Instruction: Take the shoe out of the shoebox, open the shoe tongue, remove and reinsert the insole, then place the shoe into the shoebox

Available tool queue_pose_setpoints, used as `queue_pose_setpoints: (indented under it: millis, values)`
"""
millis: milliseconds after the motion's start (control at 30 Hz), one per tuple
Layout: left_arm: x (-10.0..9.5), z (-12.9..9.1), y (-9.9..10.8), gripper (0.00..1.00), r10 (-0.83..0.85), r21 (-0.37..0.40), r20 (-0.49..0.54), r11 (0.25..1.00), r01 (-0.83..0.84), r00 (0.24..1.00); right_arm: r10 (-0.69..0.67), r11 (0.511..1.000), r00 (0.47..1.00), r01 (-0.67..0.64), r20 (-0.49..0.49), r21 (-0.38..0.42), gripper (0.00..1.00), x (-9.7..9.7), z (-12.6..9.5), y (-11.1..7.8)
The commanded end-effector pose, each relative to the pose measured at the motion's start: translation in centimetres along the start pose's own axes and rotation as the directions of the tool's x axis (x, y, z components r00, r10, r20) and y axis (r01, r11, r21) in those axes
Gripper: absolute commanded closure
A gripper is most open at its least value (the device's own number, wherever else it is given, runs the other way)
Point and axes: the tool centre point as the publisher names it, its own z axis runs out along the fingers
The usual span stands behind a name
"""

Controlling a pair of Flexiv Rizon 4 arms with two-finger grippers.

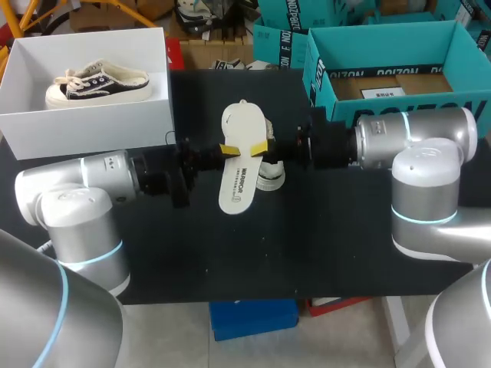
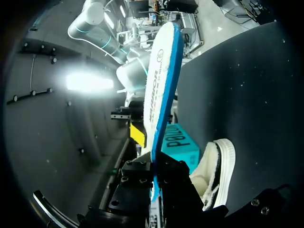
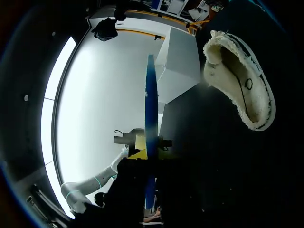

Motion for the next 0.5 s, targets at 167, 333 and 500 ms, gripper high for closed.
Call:
queue_pose_setpoints:
  millis: [167,333,500]
  values:
    - [0.25,0.13,-0.13,1.00,-0.004,-0.004,-0.005,1.000,0.004,1.000,0.002,1.000,1.000,-0.002,0.002,-0.007,1.00,-0.09,0.33,-0.07]
    - [0.34,0.19,-0.10,1.00,-0.014,-0.007,-0.015,1.000,0.014,1.000,0.003,1.000,1.000,-0.003,0.001,-0.006,1.00,-0.09,0.37,-0.07]
    - [0.34,0.19,-0.10,1.00,-0.014,-0.007,-0.015,1.000,0.014,1.000,0.002,1.000,1.000,-0.002,0.003,-0.006,1.00,-0.09,0.34,-0.02]
